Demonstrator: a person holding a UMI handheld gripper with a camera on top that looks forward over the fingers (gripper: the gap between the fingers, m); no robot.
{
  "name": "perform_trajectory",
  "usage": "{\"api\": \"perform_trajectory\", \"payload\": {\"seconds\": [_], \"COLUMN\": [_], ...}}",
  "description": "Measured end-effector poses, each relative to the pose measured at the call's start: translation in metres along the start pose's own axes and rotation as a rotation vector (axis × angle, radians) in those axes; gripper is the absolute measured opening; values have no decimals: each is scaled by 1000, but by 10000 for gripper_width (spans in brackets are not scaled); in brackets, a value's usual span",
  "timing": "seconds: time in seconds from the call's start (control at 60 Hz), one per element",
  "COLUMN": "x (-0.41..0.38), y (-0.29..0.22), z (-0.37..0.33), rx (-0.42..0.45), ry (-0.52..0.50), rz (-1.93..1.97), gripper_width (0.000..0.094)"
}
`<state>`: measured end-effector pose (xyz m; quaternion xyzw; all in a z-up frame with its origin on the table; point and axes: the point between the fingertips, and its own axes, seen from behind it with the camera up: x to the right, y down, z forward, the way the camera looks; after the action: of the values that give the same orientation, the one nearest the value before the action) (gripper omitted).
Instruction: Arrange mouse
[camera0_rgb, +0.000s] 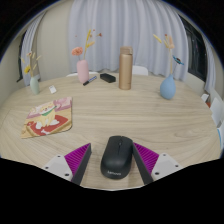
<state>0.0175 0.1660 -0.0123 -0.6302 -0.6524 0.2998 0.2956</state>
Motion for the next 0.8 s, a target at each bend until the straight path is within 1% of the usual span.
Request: {"api": "perform_trajectory", "payload": {"seconds": [0.05, 0.083, 0.133, 0.167, 0.183, 0.25, 0.35, 0.45, 0.517, 0.55, 0.6, 0.7, 0.8], "x": [-3, -3, -1, 2, 2, 3, 6, 9, 7, 7, -2, -24, -68], "y": [-2, -4, -5, -6, -6, -4, -5, -6, -11, -22, -42, -99, -158], "z": [3, 4, 7, 7, 7, 6, 5, 2, -4, -9, -15, -25, -26], "rx": [2, 3, 3, 3, 3, -8, -10, -18, -40, -30, -11, 46, 103], "ry": [-9, -8, -1, 8, 9, 18, 59, 101, 109, 118, 105, 88, 30], "rz": [-6, -5, -6, -1, 2, -2, 6, 49, 84, 103, 100, 113, 118], "gripper_width": [817, 777, 651, 549, 477, 436, 376, 360, 360, 358, 359, 360, 359]}}
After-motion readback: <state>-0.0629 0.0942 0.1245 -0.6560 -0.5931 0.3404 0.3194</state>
